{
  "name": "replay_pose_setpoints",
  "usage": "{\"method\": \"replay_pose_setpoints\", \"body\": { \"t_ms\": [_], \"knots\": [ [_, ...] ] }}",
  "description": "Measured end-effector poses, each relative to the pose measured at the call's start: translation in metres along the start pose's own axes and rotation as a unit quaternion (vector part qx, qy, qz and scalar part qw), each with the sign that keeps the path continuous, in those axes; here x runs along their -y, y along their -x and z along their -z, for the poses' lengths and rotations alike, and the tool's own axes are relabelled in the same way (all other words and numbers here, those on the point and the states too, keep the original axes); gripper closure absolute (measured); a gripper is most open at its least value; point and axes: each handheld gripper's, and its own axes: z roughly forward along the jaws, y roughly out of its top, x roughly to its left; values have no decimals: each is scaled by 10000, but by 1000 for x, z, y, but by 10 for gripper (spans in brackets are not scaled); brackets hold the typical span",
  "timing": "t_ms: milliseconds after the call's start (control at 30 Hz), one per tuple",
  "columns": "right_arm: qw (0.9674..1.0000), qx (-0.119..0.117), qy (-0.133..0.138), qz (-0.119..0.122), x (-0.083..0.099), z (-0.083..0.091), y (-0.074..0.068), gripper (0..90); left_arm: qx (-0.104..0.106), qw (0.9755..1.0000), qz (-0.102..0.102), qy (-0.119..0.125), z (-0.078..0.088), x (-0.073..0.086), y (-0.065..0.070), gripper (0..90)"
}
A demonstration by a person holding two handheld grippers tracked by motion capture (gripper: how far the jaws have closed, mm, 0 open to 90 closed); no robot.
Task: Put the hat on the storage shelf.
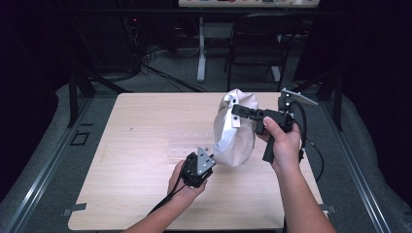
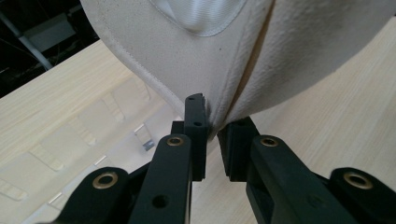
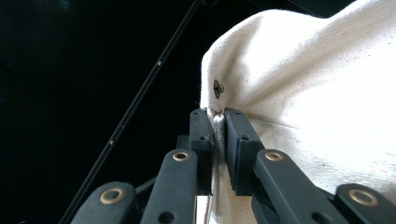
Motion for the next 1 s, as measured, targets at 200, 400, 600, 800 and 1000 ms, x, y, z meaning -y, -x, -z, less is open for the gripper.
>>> {"method": "replay_pose_setpoints", "body": {
  "t_ms": [200, 400, 600, 800, 1000],
  "knots": [
    [10000, 2, -71, -18, 2, -5, 5, 826, 135, 9995, 222, 164, 4, 1, -15, 840],
    [9998, 55, -163, -101, 6, -10, 11, 826, 150, 9992, 319, 209, 5, 7, -22, 844],
    [9993, 165, -340, -57, 14, -17, 21, 825, 97, 9988, 412, 245, 1, 17, -27, 844],
    [9987, 245, -425, -150, 20, -21, 32, 826, 125, 9977, 584, 317, -4, 21, -35, 846],
    [9986, 267, -404, -210, 19, -26, 36, 825, 254, 9967, 697, 329, -6, 21, -48, 845]
  ]
}}
